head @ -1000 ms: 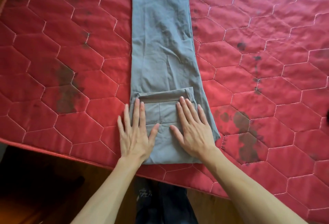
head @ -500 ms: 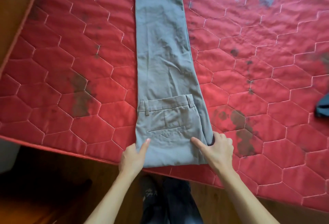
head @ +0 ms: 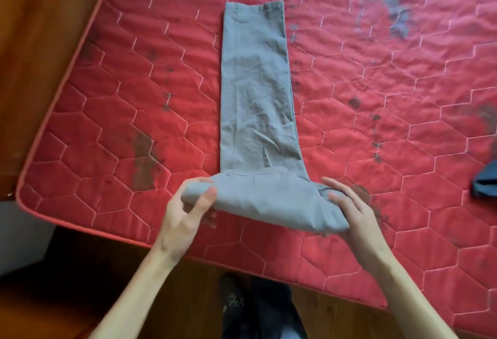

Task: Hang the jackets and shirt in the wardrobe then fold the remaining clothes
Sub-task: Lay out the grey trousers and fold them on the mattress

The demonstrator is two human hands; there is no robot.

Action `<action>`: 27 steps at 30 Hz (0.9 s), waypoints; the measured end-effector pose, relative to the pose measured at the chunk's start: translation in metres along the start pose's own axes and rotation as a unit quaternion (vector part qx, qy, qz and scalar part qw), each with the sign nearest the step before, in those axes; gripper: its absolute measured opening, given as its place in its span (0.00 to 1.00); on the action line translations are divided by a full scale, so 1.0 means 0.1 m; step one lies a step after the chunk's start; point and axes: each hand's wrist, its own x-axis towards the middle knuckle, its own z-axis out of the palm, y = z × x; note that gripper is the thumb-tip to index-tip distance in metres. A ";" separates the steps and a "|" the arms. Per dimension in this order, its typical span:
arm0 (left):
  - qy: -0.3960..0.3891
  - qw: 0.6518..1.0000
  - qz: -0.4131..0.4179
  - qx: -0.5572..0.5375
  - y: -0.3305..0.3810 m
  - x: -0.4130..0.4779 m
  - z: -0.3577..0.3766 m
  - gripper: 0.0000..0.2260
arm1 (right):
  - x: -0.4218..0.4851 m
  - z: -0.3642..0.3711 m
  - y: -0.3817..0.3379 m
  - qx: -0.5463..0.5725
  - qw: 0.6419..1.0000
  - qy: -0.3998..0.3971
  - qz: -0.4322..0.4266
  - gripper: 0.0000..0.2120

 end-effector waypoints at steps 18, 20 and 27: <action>0.126 0.933 -0.033 0.334 -0.23 2.51 0.21 0.19 | 2.25 0.32 -0.23 -0.235 0.969 0.067 0.044 0.17; 0.136 0.942 -0.047 0.302 -0.31 2.55 0.25 0.18 | 2.28 0.28 -0.18 -0.246 0.964 0.076 0.061 0.20; 0.162 0.928 0.055 0.332 -0.34 2.48 0.45 0.20 | 2.11 0.60 -0.22 -0.357 0.880 0.228 -0.214 0.20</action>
